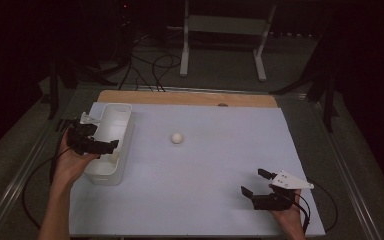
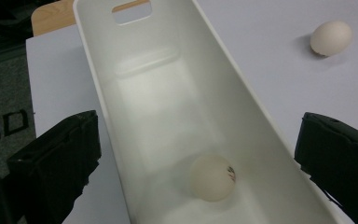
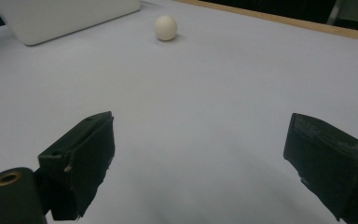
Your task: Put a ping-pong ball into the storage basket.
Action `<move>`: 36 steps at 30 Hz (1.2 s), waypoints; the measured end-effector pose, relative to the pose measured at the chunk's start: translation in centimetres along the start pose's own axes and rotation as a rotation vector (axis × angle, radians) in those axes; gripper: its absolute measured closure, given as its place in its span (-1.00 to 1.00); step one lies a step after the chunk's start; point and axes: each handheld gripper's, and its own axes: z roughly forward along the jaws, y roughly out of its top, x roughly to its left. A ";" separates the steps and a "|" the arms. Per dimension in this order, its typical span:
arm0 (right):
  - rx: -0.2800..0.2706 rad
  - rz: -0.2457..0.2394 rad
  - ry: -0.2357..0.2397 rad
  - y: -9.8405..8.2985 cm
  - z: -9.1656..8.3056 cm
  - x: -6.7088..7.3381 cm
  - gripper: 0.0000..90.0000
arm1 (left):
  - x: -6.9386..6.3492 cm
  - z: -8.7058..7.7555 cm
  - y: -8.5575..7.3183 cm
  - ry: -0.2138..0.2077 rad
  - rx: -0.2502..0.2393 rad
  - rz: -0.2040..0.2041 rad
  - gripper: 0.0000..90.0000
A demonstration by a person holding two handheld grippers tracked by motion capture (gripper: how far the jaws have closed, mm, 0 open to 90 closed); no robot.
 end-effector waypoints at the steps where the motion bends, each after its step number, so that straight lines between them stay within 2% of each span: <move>1: -0.001 0.001 -0.002 0.0 0.0 0.0 -0.82 | 0.0 0.0 0.0 -0.004 -0.003 -0.001 -0.98; 17: -0.001 0.009 -0.002 -0.1 0.0 -0.1 -0.82 | -0.4 0.0 0.3 0.002 -0.017 0.004 -0.98; 36: -0.004 0.011 0.000 0.0 0.1 -0.2 -0.82 | -2.0 0.2 0.8 -0.006 -0.031 0.029 -0.98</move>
